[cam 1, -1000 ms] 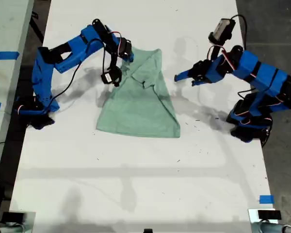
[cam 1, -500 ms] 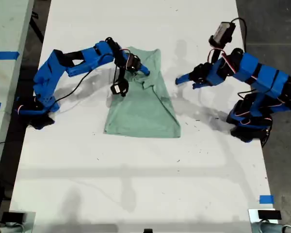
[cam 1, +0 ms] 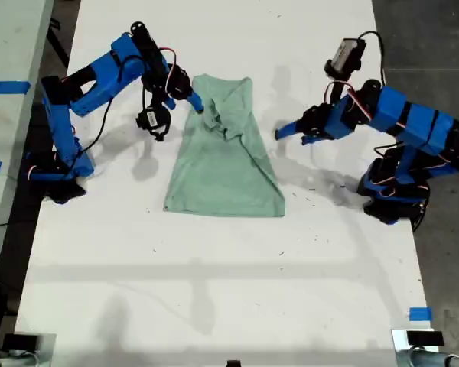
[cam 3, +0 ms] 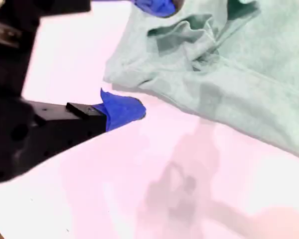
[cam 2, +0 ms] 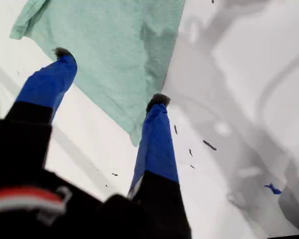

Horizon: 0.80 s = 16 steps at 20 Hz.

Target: Fold tshirt

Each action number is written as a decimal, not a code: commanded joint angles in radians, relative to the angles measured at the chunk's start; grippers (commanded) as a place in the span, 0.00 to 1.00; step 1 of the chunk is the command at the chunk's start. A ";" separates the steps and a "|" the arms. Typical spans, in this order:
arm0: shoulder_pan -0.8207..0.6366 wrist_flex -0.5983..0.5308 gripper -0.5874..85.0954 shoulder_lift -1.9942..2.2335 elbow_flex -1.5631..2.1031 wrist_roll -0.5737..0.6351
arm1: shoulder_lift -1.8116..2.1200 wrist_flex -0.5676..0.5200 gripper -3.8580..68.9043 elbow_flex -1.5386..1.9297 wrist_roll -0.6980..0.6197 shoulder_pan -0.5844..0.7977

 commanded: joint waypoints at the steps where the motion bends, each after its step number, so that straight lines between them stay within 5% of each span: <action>1: 0.117 0.049 0.22 0.138 0.089 -0.104 | 0.032 0.026 0.39 -0.041 0.015 -0.043; 3: 0.181 0.037 0.07 0.193 0.199 -0.170 | 0.031 0.038 0.22 -0.041 0.025 -0.077; 5: 0.222 0.020 0.03 0.267 0.318 -0.229 | 0.026 0.035 0.04 -0.035 0.043 -0.104; 10: 0.305 -0.057 0.06 0.469 0.574 -0.330 | -0.009 -0.005 0.07 -0.028 0.040 -0.153; 11: 0.318 -0.063 0.17 0.488 0.598 -0.351 | -0.018 -0.014 0.28 -0.026 0.037 -0.163; 12: 0.327 -0.067 0.21 0.499 0.617 -0.373 | -0.031 -0.021 0.37 -0.026 0.034 -0.172; 16: 0.348 -0.083 0.20 0.503 0.653 -0.393 | -0.066 -0.046 0.30 0.002 0.048 -0.198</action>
